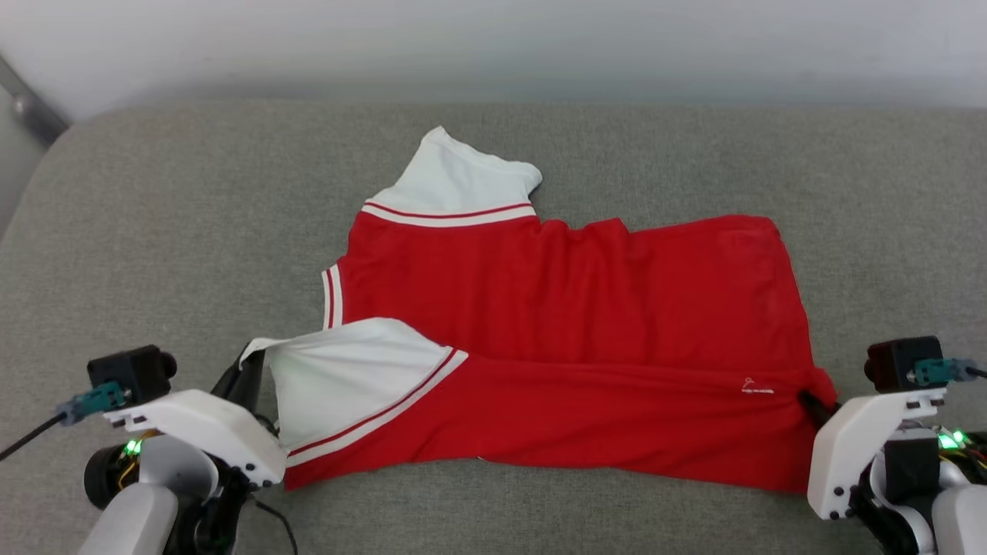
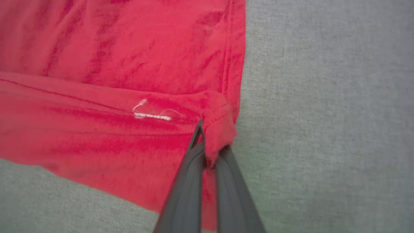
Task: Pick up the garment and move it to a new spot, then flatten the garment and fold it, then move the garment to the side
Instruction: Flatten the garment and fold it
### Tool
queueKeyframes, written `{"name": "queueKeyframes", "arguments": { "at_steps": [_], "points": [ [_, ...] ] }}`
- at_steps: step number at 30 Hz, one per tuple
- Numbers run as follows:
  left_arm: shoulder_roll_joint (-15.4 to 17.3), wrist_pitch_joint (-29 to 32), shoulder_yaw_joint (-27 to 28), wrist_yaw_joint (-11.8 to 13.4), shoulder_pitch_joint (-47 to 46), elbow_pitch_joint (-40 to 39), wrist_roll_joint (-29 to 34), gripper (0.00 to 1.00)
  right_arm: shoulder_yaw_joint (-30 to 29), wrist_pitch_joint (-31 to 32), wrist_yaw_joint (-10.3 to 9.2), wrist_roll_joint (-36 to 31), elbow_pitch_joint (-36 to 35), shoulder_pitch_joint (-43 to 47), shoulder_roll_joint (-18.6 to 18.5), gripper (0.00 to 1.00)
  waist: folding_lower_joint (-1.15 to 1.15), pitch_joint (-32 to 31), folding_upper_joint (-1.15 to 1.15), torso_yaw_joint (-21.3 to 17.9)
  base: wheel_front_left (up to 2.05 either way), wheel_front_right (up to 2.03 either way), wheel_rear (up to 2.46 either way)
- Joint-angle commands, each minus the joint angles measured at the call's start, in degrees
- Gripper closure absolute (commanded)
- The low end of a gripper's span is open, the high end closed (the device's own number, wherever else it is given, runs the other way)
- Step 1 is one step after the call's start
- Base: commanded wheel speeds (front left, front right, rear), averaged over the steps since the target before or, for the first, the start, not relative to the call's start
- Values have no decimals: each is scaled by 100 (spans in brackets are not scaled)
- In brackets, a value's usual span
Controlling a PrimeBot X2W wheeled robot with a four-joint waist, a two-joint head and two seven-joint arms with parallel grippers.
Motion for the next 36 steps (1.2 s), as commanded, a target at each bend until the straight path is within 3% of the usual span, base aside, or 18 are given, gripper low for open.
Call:
{"name": "queueKeyframes", "arguments": {
  "at_steps": [1, 5, 6, 7, 8, 9, 10, 11, 18, 21, 25, 30, 36],
  "points": [
    [-69, 54, -61, -108, -314, 257, -22, 100, 76, -118, -9, -24, 271, -304, -43, 100, -1, 339, 0, -134, 0, 0, 0],
    [-182, 249, -175, -332, -770, 817, -150, 100, 236, -374, -9, -45, 761, -747, -35, 100, -1, 560, 0, -195, 0, 0, 0],
    [-228, 250, -206, -405, -868, 927, -171, 100, 279, -457, -9, -34, 867, -823, -20, 72, -1, 609, 0, -198, 0, 0, 0],
    [-276, 231, -227, -446, -946, 1063, -179, 100, 352, -563, -9, -69, 961, -882, -45, 55, -1, 621, 0, -196, 0, 0, 0],
    [-306, 263, -261, -492, -986, 1185, -195, 81, 390, -662, -9, -84, 1046, -928, -59, 0, -1, 630, 0, -200, 0, 0, 0],
    [-343, 260, -272, -547, -1041, 1280, -234, 57, 433, -749, -9, -63, 1139, -951, -65, 0, -1, 633, 0, -205, 0, 0, 0],
    [-370, 234, -262, -595, -1099, 1374, -266, 15, 494, -864, -9, -33, 1192, -962, -83, 0, -1, 622, 0, -210, 0, 0, 0],
    [-379, 211, -265, -634, -1134, 1459, -271, 0, 518, -1007, -9, -11, 1229, -973, -105, 0, -1, 589, 0, -216, 0, 0, 0],
    [-348, 16, -218, -742, -991, 1672, -289, 0, 491, -1934, -8, 53, 1075, -685, -140, 0, -1, 181, 0, -239, 0, 0, 0],
    [-180, -23, -129, -689, -788, 1519, -291, 0, 411, -2589, -7, -92, 699, -371, -147, 0, -1, -190, 0, -317, 0, 0, 0],
    [-43, 109, -81, -559, -585, 1279, -325, 0, 297, -2945, -7, -216, 393, -117, -48, 0, -1, -467, 0, -405, 0, 0, 0],
    [307, 841, -96, -367, -277, 647, -507, 0, 90, -3154, -7, -362, -153, 313, 180, 0, -1, -732, 0, -528, 0, 0, 0],
    [879, 2227, -243, -49, 10, 19, -797, 0, 91, -3051, -7, -455, -741, 689, 400, 0, -1, -660, 0, -710, 0, 0, 0]
  ]
}}
